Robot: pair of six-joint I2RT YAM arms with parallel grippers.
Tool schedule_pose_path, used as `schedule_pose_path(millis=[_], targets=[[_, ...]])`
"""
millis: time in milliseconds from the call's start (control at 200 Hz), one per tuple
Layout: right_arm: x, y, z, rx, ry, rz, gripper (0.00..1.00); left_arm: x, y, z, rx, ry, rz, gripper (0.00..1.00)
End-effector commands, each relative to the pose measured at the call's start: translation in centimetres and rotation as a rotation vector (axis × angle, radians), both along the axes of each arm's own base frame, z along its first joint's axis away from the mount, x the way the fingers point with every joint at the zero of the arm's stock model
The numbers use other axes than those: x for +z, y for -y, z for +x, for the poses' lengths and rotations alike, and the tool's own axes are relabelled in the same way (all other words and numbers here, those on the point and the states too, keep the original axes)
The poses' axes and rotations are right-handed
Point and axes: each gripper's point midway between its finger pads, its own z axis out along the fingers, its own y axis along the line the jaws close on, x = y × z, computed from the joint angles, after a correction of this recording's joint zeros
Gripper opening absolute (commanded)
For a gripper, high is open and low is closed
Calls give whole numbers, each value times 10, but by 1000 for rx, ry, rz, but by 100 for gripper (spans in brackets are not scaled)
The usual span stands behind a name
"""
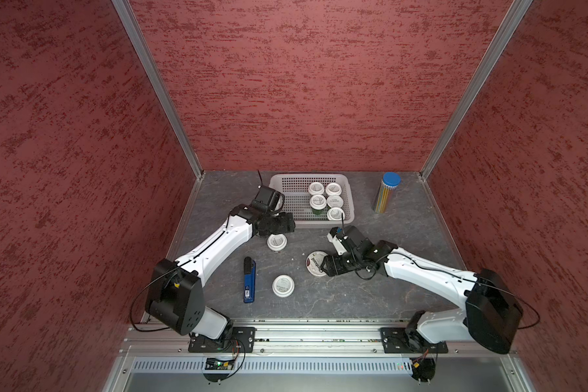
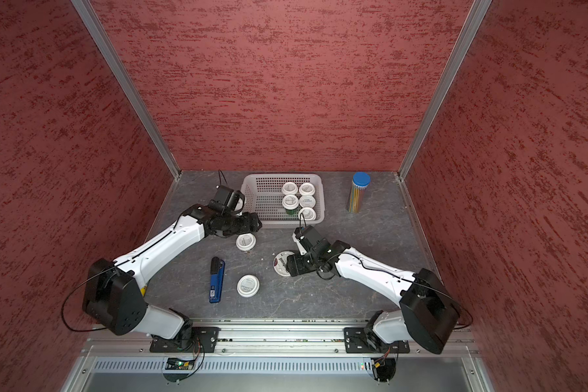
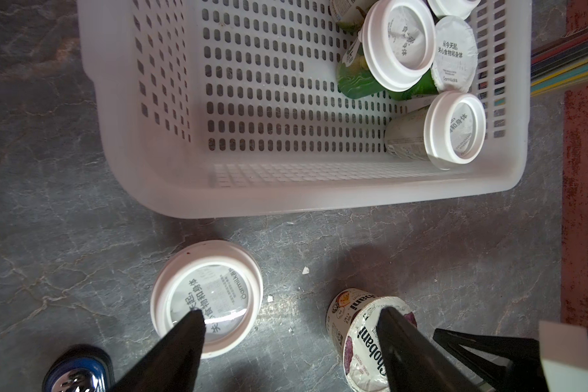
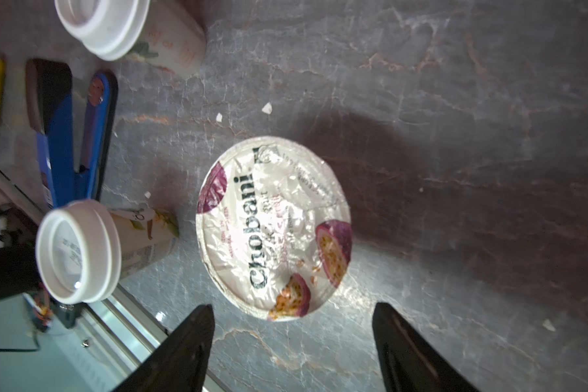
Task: Put the yogurt in the basket
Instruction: Move the yogurt at the center of the board, then pick up the yogurt from the center of the board.
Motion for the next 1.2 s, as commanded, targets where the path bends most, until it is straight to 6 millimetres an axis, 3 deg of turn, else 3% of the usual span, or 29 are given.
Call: schedule_pose_path(millis=[0,170,501,1192], targets=[[16,-15,9,-19,-62,221,70,11,8,7,-26,31,-38,82],[2,-1,24,-80,-111,290,54,12,12,7,-39,31,-62,80],[-16,-1,32,-96,-152,338,31,14,16,7,-51,34,-74,79],[-21,4,28,-104,-162,364,13,9,17,10,-46,20,-56,79]])
